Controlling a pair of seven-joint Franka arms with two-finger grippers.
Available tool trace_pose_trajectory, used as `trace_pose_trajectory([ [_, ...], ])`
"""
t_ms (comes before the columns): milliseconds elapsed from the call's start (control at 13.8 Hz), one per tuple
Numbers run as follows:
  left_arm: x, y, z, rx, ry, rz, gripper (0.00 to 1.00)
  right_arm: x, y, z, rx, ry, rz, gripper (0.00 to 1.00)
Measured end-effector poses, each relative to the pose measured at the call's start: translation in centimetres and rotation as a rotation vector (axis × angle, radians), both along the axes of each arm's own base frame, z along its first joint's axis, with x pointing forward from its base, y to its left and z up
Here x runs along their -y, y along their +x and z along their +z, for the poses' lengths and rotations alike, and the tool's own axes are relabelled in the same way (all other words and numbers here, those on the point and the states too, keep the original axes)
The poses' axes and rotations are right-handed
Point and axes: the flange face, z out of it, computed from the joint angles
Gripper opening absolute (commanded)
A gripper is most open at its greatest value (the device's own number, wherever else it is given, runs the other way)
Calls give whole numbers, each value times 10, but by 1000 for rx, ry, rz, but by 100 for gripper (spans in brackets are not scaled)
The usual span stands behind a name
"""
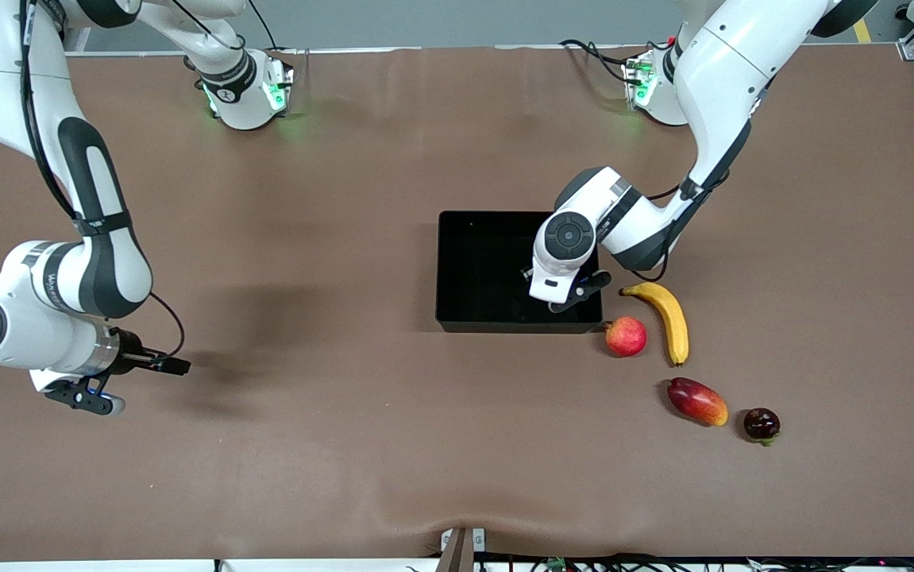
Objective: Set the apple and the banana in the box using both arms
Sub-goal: 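Lower the apple into the box with the left gripper and open it, then raise the left gripper from the box while the right gripper withdraws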
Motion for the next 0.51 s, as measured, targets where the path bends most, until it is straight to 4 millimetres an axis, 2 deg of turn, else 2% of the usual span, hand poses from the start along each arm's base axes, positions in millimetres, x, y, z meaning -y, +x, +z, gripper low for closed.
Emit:
trace_pose_trajectory([
  [145,-2,14,17,43,-9,6,100,-9,0,4,7,9,43,100],
  [217,-3,26,37,79,-17,16,100,-16,-3,8,10,16,74,100],
  [362,-18,54,97,134,0,34,100,-27,-13,18,14,28,169,100],
  [507,-51,82,162,164,22,13,100,-26,-30,37,25,38,281,100],
])
